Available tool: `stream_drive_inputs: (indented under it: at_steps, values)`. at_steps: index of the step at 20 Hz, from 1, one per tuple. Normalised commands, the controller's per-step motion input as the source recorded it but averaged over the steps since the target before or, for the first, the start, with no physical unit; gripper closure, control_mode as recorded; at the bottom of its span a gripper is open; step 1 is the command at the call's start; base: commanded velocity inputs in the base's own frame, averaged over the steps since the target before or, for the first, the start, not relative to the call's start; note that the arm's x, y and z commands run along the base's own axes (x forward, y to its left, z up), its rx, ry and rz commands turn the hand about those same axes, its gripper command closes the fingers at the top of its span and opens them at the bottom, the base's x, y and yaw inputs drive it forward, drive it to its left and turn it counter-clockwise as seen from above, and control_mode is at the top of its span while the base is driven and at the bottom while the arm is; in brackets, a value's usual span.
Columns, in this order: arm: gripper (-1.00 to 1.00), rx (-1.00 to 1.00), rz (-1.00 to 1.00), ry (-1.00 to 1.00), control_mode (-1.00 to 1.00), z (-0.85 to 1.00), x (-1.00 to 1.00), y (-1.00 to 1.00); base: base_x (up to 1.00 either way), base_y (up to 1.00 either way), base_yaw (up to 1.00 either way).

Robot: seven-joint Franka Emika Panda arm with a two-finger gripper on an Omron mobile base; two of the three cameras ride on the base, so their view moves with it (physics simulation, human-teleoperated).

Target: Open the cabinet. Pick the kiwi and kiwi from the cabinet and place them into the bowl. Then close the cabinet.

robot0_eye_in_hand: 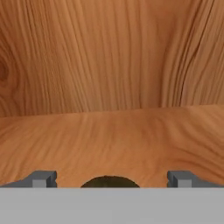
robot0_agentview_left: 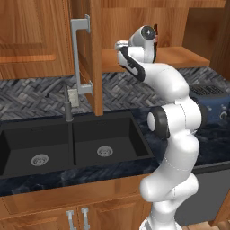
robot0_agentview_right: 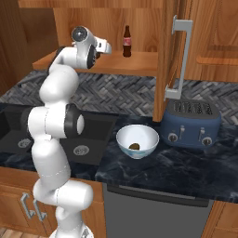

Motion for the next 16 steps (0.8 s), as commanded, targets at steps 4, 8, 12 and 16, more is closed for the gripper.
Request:
stream_drive_inputs:
  at_steps: [4,8,12,16]
  values:
    - [-1.00,0.00,0.00,0.00,-1.00,-0.97,0.00,0.15,0.00,0.00,0.00]
    - [1.00,0.00,0.00,0.00,-1.00,-0.78,0.00,0.16,0.00,0.00,0.00]
    - [1.00,0.00,0.00,-0.01,-1.00,-0.20,0.00,0.03,0.00,0.00,0.00]
    - [1.00,0.00,0.00,-0.03,-1.00,-0.14,0.00,0.00,0.00,0.00,0.00]
